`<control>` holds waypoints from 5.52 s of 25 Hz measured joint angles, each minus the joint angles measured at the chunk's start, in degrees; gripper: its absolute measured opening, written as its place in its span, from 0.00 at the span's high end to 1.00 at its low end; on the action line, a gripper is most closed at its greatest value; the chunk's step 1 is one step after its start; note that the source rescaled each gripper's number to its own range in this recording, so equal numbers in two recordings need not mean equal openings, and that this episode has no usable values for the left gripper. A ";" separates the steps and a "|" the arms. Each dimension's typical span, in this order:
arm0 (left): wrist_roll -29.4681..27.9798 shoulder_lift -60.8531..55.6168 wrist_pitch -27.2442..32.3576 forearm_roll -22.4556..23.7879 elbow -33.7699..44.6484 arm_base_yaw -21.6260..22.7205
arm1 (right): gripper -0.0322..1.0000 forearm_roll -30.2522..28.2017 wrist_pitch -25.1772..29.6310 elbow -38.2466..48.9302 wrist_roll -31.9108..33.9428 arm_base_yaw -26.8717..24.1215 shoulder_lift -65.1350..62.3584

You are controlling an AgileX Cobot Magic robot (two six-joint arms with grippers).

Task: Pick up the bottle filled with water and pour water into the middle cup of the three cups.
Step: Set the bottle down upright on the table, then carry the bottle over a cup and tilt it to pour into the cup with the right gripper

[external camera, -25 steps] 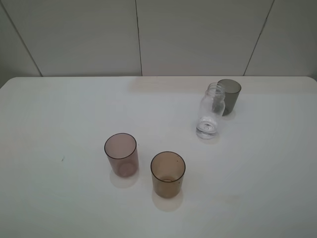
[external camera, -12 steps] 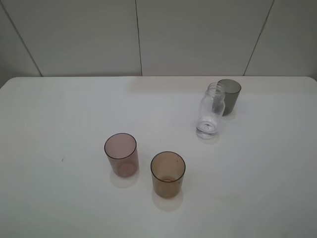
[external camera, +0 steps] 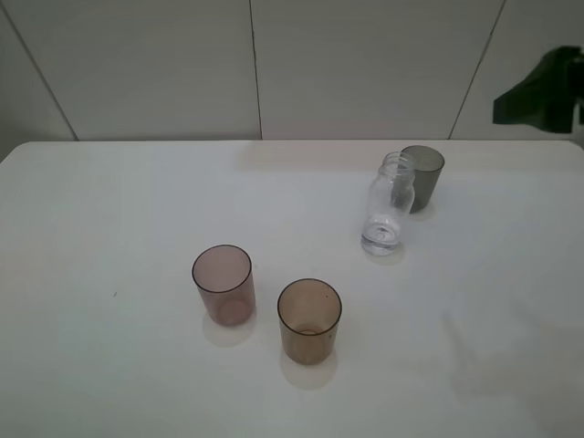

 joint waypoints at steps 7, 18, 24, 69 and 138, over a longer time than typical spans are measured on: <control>0.00 0.00 0.00 0.00 0.00 0.00 | 0.00 -3.93 -5.93 1.50 0.00 9.92 4.87; 0.00 0.00 0.00 0.00 0.00 0.00 | 0.00 -4.49 -50.33 23.83 -0.05 12.18 11.00; 0.00 0.00 0.00 0.00 0.00 0.00 | 0.00 -4.52 -59.34 26.06 -0.41 12.18 19.89; 0.00 0.00 0.00 0.00 0.00 0.00 | 0.00 -3.71 -102.22 21.75 4.77 12.18 60.89; 0.00 0.00 0.00 0.00 0.00 0.00 | 0.94 -16.12 -25.91 23.98 -28.26 16.59 10.62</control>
